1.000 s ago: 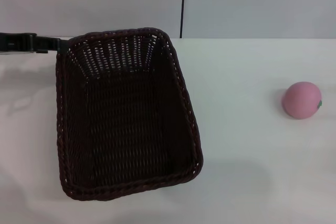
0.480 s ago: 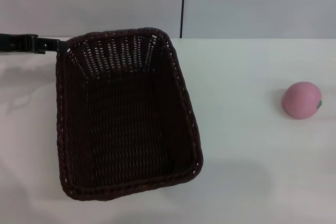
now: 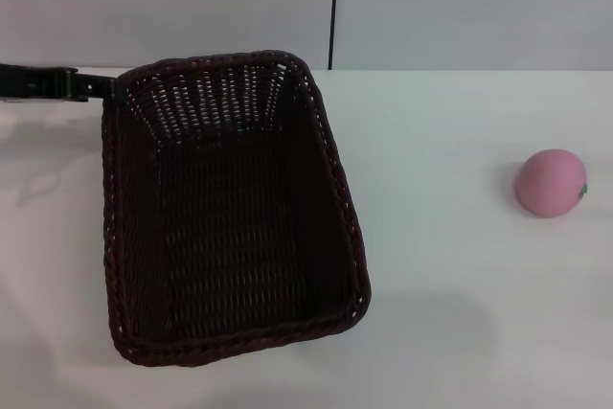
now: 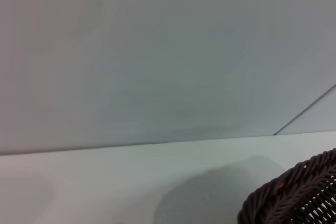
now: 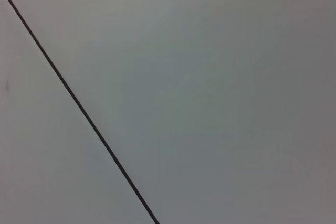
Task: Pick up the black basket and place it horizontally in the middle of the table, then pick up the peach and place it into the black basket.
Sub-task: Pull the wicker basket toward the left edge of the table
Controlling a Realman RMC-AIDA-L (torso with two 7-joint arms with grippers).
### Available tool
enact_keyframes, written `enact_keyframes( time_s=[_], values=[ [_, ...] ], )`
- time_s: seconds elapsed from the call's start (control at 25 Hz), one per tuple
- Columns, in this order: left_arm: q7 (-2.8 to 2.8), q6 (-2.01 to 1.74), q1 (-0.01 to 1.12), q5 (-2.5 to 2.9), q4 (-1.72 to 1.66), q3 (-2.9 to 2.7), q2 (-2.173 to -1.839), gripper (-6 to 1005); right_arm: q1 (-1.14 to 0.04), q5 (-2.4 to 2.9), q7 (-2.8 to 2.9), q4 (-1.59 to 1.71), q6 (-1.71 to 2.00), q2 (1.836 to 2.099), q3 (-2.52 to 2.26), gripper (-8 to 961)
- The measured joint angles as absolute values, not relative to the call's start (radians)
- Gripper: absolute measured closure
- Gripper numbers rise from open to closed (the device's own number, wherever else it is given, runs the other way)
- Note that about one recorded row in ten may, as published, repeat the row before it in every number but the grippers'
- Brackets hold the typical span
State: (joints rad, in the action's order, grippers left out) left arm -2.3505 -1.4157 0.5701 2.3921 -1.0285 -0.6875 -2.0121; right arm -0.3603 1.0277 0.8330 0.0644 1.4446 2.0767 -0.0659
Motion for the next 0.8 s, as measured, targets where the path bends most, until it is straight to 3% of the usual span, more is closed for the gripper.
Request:
enact_keyframes(
  time_s=[0.8],
  values=[
    [-2.363,-1.356,0.662,2.534,-0.962,-0.733,-2.039,301,-0.362,1.028,0.833,0.066,1.443,2.075,-0.066,337]
  ],
)
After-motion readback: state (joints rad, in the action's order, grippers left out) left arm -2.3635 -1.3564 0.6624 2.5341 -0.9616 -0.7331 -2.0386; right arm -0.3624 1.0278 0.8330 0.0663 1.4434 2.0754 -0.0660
